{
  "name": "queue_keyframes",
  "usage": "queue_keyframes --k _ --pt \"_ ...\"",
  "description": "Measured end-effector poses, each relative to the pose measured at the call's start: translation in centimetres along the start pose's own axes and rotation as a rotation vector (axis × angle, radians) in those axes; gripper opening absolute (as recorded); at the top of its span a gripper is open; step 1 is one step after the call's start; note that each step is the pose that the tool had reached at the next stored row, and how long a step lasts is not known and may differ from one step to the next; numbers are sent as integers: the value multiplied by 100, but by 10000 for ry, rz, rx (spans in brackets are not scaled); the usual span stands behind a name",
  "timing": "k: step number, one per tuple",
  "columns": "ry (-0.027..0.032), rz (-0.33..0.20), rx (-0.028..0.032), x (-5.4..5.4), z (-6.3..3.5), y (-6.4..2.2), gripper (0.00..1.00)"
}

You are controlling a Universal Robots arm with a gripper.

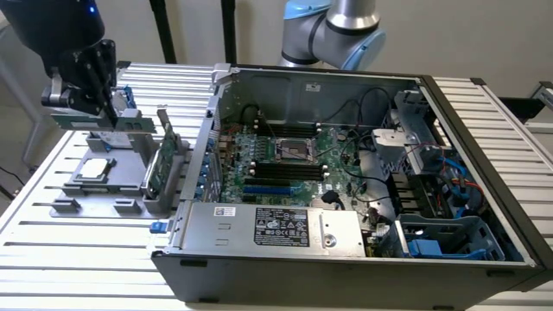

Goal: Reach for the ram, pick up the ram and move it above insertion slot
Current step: 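Pick up the ram and move it above insertion slot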

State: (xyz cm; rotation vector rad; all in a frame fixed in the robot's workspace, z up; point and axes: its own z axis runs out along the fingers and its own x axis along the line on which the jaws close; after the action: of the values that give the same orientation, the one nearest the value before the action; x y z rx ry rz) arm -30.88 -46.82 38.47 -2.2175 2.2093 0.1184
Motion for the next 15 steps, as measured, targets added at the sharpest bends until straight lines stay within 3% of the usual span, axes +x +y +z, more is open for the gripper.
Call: queue_keyframes --k 4,15 --pt "1 -2 -2 -52 -57 -65 14" --pt "-19 -2 -1 -174 -100 -317 14"
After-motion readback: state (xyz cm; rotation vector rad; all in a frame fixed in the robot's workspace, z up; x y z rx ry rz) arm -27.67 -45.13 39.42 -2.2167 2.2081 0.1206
